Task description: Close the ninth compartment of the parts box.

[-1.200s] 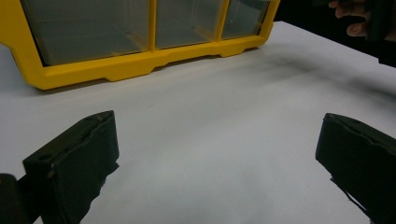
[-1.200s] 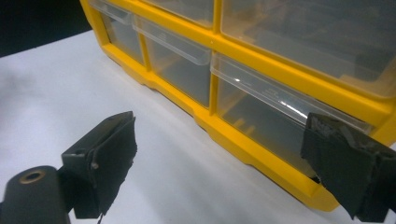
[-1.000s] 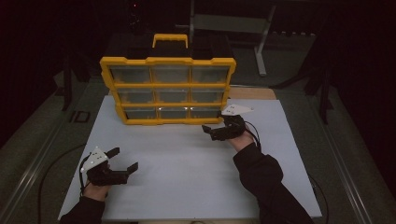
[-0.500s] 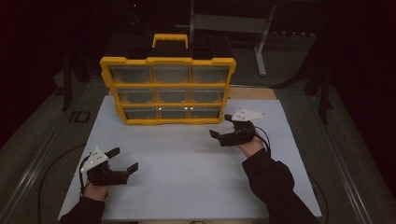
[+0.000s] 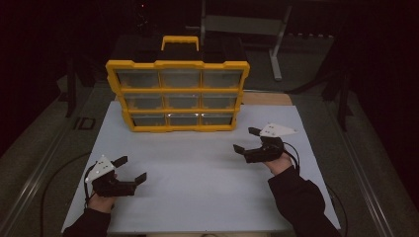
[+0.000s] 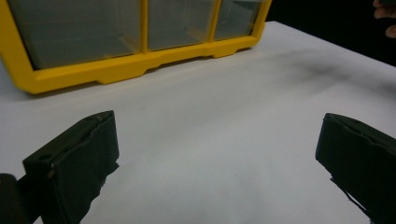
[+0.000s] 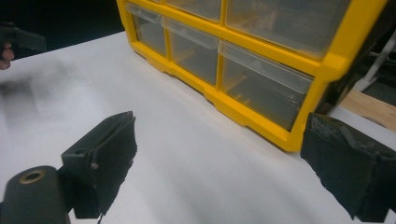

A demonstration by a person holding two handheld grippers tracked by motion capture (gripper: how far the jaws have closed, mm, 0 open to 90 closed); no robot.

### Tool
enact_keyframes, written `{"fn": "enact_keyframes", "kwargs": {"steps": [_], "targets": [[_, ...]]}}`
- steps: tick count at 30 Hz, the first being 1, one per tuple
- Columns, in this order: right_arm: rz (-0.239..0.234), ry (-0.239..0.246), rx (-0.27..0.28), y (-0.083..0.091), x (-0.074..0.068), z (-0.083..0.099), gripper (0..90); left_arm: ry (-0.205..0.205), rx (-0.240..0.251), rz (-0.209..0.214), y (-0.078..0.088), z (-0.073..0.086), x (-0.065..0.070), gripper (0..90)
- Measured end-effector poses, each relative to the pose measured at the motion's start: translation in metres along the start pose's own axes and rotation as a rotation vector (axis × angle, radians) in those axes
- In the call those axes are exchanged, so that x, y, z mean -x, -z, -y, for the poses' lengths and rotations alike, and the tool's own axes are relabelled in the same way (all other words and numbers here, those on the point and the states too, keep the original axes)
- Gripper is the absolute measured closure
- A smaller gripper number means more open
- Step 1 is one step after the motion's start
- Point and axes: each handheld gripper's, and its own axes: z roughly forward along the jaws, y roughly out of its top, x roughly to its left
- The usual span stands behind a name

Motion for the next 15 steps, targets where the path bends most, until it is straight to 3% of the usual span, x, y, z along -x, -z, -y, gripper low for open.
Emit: {"fn": "enact_keyframes", "kwargs": {"steps": [4,8,12,15], "targets": [[0.003,0.001,0.011,0.009,0.001,0.004,10.6,0.003,0.026,0.023,0.003,-0.006,0.003,0.0],[0.011,0.018,0.043,0.027,0.001,0.009,10.6,0.024,0.072,0.091,0.009,-0.018,0.006,0.0],[0.024,0.012,0.05,0.041,0.0,0.014,10.6,0.022,0.088,0.144,0.015,-0.028,0.006,0.0],[0.031,0.014,0.058,0.052,-0.003,0.018,10.6,0.002,0.095,0.158,0.019,-0.033,0.006,0.0]]}}
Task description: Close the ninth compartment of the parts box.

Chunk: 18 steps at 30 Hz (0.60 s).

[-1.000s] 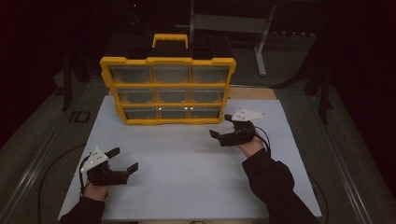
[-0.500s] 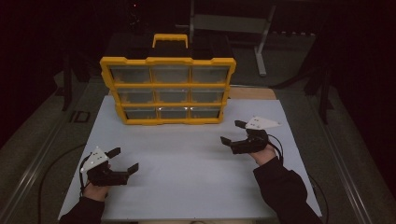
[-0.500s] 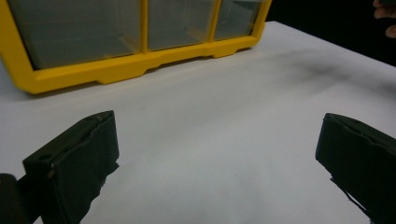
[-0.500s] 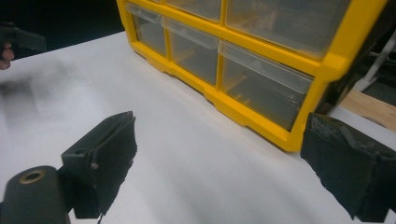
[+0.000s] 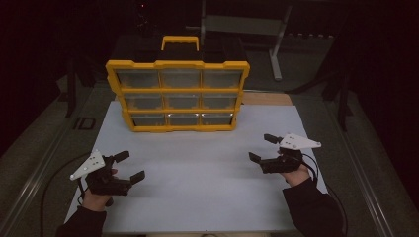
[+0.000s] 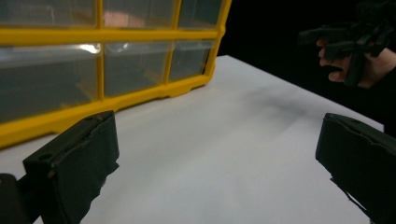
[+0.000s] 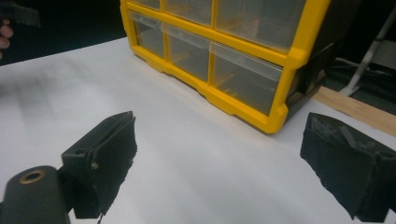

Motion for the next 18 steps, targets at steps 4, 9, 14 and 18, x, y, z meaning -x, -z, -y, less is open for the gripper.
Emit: {"fn": "enact_keyframes", "kwargs": {"steps": [4,9,14,18], "targets": [[-0.001,-0.011,0.021,0.013,-0.003,0.009,10.6,-0.02,-0.005,0.024,0.003,-0.001,0.003,0.0],[-0.008,0.01,-0.017,0.017,-0.011,0.029,10.5,-0.04,-0.018,0.068,0.005,0.005,0.009,0.0],[-0.039,-0.014,-0.019,0.02,-0.016,0.051,10.5,-0.074,-0.026,0.084,0.006,0.013,0.016,0.0],[-0.048,-0.035,-0.003,0.024,-0.018,0.063,10.5,-0.092,-0.026,0.092,0.005,0.022,0.02,0.0]]}}
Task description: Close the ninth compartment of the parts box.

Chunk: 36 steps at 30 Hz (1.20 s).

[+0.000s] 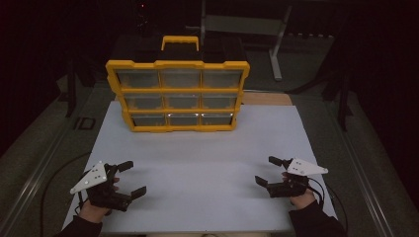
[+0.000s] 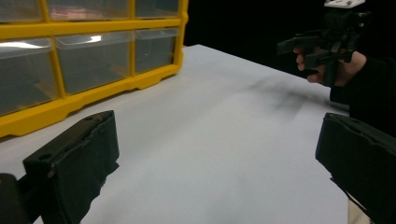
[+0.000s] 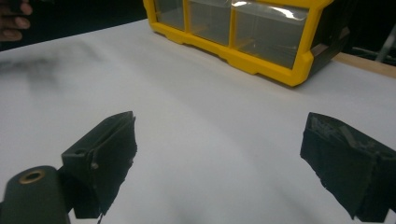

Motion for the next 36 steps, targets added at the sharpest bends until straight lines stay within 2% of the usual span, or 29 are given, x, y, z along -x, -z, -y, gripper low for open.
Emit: {"fn": "enact_keyframes", "kwargs": {"steps": [4,6,10,13,14,15,17,21,23,24,27,29,30,31,36], "targets": [[0.02,0.021,-0.022,0.002,-0.002,0.009,10.5,-0.014,-0.019,-0.001,-0.001,0.006,0.001,0.0],[0.022,0.018,-0.021,0.002,-0.003,0.012,10.5,-0.03,-0.033,-0.011,-0.002,0.009,0.002,0.0],[0.042,0.011,-0.031,0.005,-0.001,0.018,10.5,-0.033,-0.048,-0.025,-0.004,0.015,0.002,0.0],[0.064,0.003,-0.032,0.007,0.001,0.023,10.6,-0.021,-0.057,-0.049,-0.005,0.023,-0.002,0.0],[0.088,0.008,-0.041,0.006,0.002,0.024,10.5,-0.021,-0.065,-0.066,-0.007,0.026,-0.003,0.0],[0.088,0.008,-0.041,0.006,0.002,0.024,10.5,-0.021,-0.065,-0.066,-0.007,0.026,-0.003,0.0],[0.123,-0.006,-0.048,0.004,0.005,0.027,10.6,-0.013,-0.078,-0.083,-0.009,0.029,-0.005,0.0],[0.154,0.003,-0.059,0.002,0.007,0.03,10.6,-0.011,-0.093,-0.107,-0.01,0.031,-0.006,0.0],[0.162,0.011,-0.061,0.002,0.007,0.03,10.6,0.0,-0.106,-0.12,-0.01,0.031,-0.007,0.0],[0.18,0.004,-0.061,0.002,0.008,0.03,10.6,0.012,-0.114,-0.132,-0.01,0.032,-0.008,0.0],[0.185,0.002,-0.056,0.002,0.009,0.03,10.6,0.01,-0.116,-0.168,-0.01,0.032,-0.008,0.0],[0.191,0.004,-0.057,0.002,0.009,0.03,10.6,0.013,-0.113,-0.175,-0.01,0.032,-0.008,0.0],[0.195,0.001,-0.053,0.002,0.009,0.03,10.6,0.009,-0.115,-0.19,-0.01,0.032,-0.008,0.0],[0.194,0.0,-0.052,0.002,0.009,0.03,10.6,0.004,-0.128,-0.226,-0.011,0.033,-0.008,0.0],[0.197,-0.005,-0.052,0.001,0.008,0.028,10.6,0.007,-0.138,-0.255,-0.012,0.035,-0.009,0.0]]}}
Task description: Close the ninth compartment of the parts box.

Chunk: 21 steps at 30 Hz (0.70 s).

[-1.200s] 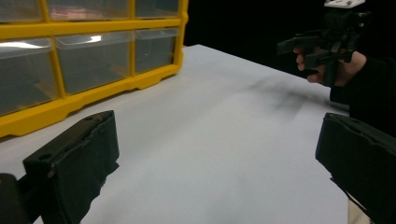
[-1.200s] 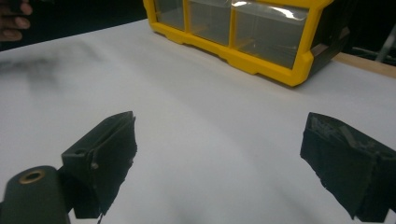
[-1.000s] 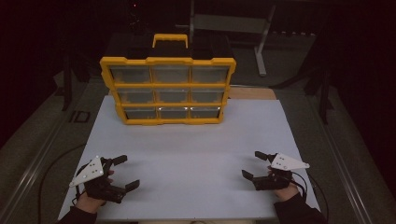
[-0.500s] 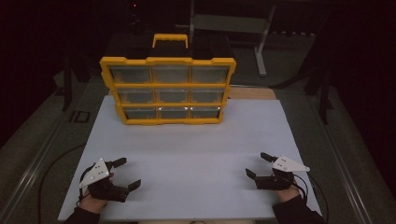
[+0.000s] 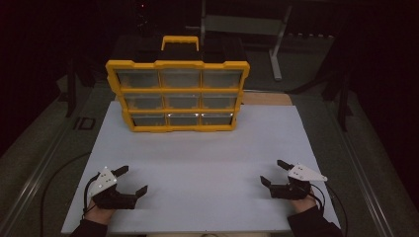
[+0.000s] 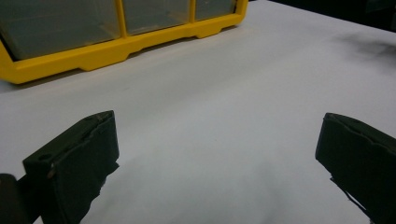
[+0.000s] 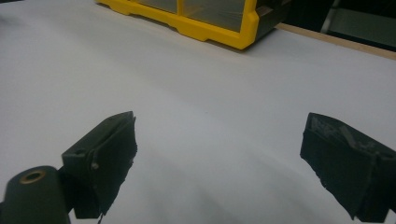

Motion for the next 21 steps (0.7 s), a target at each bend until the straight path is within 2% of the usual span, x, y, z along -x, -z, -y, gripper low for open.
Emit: {"fn": "enact_keyframes", "kwargs": {"steps": [6,21], "targets": [[0.005,-0.005,-0.004,-0.0032,-0.0006,-0.0006,10.6,-0.018,-0.001,-0.023,-0.0015,-0.0001,0.0024,0.0],[0.004,-0.011,-0.015,-0.005,-0.0004,-0.0007,10.7,-0.011,0.016,-0.011,-0.0017,0.0007,0.0032,0.0]]}}
